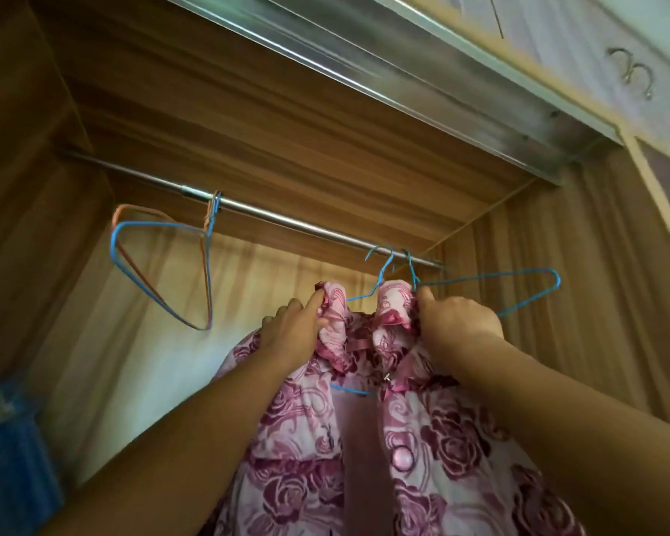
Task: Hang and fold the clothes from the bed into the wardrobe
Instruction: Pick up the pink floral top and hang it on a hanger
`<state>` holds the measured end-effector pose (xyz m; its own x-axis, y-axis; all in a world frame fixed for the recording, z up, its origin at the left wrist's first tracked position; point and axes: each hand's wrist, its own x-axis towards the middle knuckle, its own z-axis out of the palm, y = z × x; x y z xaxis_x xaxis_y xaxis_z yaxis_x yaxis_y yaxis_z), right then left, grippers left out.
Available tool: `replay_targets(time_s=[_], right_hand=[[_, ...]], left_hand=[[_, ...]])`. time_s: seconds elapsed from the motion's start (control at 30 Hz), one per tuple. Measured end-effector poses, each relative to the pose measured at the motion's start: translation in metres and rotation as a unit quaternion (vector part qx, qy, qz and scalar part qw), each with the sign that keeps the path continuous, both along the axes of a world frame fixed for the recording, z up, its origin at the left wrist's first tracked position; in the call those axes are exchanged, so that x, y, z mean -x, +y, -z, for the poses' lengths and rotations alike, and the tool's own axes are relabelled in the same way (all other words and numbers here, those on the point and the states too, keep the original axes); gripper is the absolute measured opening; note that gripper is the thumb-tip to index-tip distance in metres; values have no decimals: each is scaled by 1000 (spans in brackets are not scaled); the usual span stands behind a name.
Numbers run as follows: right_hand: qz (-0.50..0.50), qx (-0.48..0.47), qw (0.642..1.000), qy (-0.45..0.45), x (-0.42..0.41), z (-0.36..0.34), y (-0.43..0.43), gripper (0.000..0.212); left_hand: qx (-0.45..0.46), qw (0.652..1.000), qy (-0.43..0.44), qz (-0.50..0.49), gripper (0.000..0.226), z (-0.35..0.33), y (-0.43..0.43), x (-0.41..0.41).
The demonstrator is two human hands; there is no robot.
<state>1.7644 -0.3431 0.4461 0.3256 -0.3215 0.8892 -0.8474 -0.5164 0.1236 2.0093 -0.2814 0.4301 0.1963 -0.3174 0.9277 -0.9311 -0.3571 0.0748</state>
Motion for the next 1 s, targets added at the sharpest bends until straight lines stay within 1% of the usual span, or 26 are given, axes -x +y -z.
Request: replay_targets(time_s=[0.13,0.27,0.5,0.67,0.83,0.93,1.0], right_hand=[[47,15,999,4,-1,-16,-3,45],[87,41,995,0,-6,-39,-12,39],[139,85,987,-6,-15,-76,-27,40],[171,68,983,-3,-25,-89,-36,39],[179,43,983,12,-40,-92,-41,39],[154,19,987,31,-42,-77,-52,40],[127,27,991,27,-39,-65,-64,38]], left_hand=[[3,1000,13,18,48,-18,-22,-1],[7,999,30,41,47,-34,-42,-4],[6,996,58,64,46,-67,-64,-9],[-9,993,89,71,51,-72,-80,-8],[-45,988,128,74,58,-70,-92,-18],[-65,983,145,93,63,-52,-102,-25],[-61,981,153,102,67,-37,-106,-23]])
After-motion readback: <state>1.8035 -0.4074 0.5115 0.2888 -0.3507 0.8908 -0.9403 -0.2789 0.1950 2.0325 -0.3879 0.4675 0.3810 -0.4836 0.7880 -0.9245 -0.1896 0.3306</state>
